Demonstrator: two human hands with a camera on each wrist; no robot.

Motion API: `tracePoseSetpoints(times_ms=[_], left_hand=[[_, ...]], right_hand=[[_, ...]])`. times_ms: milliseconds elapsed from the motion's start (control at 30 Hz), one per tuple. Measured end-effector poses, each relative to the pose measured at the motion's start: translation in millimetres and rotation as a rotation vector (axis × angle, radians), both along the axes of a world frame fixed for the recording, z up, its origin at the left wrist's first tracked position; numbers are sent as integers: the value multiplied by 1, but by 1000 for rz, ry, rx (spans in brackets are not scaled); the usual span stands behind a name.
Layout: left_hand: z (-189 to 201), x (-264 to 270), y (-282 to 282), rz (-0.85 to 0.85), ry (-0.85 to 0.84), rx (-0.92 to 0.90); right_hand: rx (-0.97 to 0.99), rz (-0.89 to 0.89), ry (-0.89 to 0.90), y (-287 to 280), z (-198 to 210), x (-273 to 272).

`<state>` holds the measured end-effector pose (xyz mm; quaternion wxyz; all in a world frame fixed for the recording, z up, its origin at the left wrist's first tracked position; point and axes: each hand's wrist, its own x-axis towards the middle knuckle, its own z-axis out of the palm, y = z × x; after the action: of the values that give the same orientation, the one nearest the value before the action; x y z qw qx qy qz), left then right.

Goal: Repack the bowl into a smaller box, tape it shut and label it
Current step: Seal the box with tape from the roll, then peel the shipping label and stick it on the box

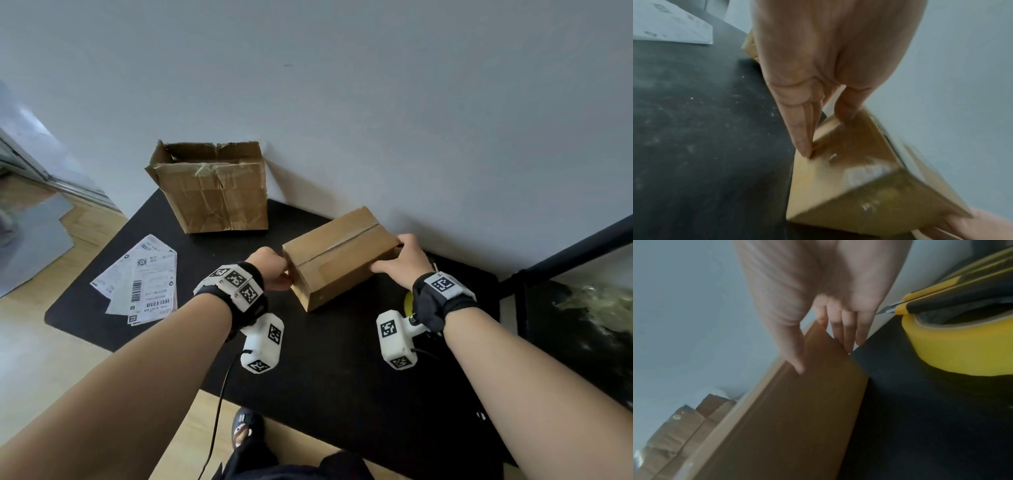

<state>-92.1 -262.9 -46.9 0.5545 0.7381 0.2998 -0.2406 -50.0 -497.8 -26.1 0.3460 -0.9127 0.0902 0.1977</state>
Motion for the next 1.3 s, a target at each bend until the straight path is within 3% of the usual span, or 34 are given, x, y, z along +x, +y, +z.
tracePoseSetpoints(times_ms=[100,200,500,767,867,967,1100,1300], left_hand=[[3,2,-3,183,37,-186],[10,7,-5,281,2,-235],[20,20,-14,24,-55,45],[6,16,-5,-296,-92,363],[1,18,-5,-324,-125,408],[0,21,-5,-384,-140,461],[4,25,2,-392,-176,470],[26,17,51,-230,-287,453]], right_hand=[[0,14,2,0,1,-5],[-8,47,-26,1,0,-5],[-15,-13,-132,-8,14,14],[-70,-106,41,-15,3,6],[-157,-78,131,-19,-10,4],[-191,-49,110,-20,-16,4],[-229,-12,-76,4,2,8],[-155,199,-279,80,27,17]])
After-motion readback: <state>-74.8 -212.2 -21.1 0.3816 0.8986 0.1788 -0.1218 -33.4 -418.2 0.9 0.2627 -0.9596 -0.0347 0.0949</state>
